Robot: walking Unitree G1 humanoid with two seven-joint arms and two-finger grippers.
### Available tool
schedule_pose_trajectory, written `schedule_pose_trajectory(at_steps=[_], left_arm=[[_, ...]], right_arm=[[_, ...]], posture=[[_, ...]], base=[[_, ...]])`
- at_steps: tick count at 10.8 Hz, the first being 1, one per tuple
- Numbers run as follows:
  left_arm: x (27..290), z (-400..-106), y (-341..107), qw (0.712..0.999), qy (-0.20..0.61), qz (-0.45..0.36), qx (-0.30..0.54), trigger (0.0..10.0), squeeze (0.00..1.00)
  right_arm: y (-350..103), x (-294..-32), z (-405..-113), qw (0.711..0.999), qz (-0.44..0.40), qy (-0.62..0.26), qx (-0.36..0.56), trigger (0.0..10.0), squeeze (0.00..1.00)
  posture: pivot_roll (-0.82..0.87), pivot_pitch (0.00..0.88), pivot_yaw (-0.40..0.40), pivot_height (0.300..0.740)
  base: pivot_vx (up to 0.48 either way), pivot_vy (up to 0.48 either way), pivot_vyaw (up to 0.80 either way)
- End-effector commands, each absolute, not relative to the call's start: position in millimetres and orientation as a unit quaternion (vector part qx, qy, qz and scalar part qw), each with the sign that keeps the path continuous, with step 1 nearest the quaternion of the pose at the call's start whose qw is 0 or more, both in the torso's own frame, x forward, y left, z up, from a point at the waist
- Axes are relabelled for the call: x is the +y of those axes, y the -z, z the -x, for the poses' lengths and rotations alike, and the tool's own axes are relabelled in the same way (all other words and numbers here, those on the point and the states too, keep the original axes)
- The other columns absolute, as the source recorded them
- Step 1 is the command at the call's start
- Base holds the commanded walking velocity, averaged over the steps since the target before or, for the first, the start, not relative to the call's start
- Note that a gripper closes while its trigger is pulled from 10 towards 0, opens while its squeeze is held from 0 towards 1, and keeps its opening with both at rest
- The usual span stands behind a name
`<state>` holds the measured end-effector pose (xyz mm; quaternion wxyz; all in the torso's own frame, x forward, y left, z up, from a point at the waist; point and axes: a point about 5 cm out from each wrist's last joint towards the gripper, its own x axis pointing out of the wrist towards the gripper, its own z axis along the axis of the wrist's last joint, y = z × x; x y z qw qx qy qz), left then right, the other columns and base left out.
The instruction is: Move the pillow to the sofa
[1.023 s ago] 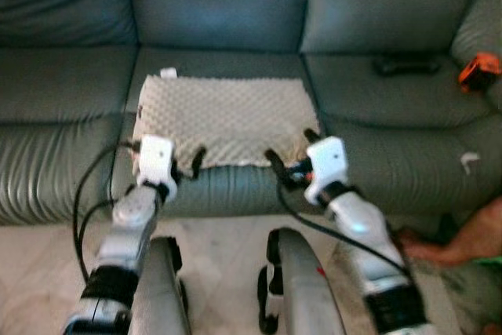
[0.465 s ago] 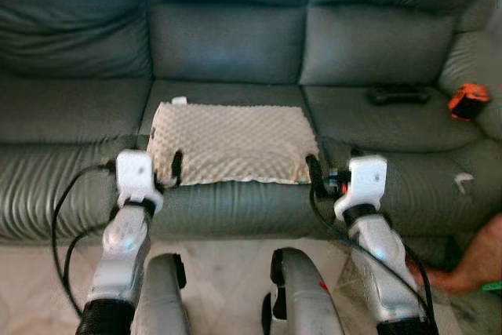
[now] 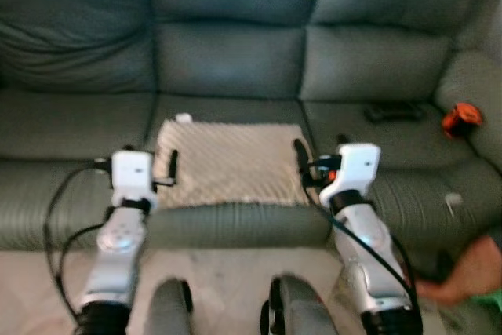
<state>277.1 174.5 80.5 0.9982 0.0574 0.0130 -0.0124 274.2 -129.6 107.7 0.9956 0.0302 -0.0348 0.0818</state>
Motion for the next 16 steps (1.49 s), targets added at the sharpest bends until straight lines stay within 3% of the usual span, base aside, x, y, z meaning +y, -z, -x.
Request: schedule_pose_trajectory(at_steps=[1, 5, 6, 9, 10, 13, 16], left_arm=[[173, -277, -82, 0.998, 0.002, -0.068, 0.009, 10.0, 0.00], [180, -276, -78, 0.998, -0.013, -0.062, 0.015, 10.0, 0.00], [177, -279, -78, 0.994, 0.047, -0.101, 0.011, 10.0, 0.00], [210, -310, -91, 0.994, 0.029, -0.106, 0.023, 10.0, 0.00], [207, -311, -88, 0.997, 0.008, -0.077, 0.025, 10.0, 0.00], [190, -302, -68, 0.997, 0.026, -0.056, 0.037, 10.0, 0.00], [184, -296, -64, 0.997, 0.035, -0.053, 0.033, 10.0, 0.00]], right_arm=[[-107, -132, -272, 0.996, -0.028, -0.080, -0.029, 10.0, 0.00], [-104, -160, -270, 0.998, -0.025, -0.047, -0.018, 10.0, 0.00], [-107, -163, -273, 0.998, -0.023, -0.050, -0.022, 10.0, 0.00], [-109, -161, -280, 0.998, -0.024, -0.046, -0.023, 10.0, 0.00], [-104, -166, -279, 0.999, -0.023, -0.022, -0.015, 10.0, 0.00], [-101, -161, -278, 0.998, -0.009, -0.055, -0.015, 10.0, 0.00], [-103, -157, -283, 0.997, -0.011, -0.076, -0.022, 10.0, 0.00]], posture=[[-0.04, 0.069, -0.065, 0.740], [-0.05, 0.078, -0.076, 0.740], [-0.05, 0.079, -0.081, 0.740], [-0.05, 0.066, -0.085, 0.740], [-0.06, 0.055, -0.078, 0.740], [-0.06, 0.048, -0.084, 0.740], [-0.05, 0.053, -0.084, 0.740]], base=[[0.000, 0.000, 0.00], [0.000, 0.000, 0.00], [0.000, 0.000, 0.00], [0.000, 0.000, 0.00], [0.000, 0.000, 0.00], [0.000, 0.000, 0.51], [0.000, 0.480, 0.76]])
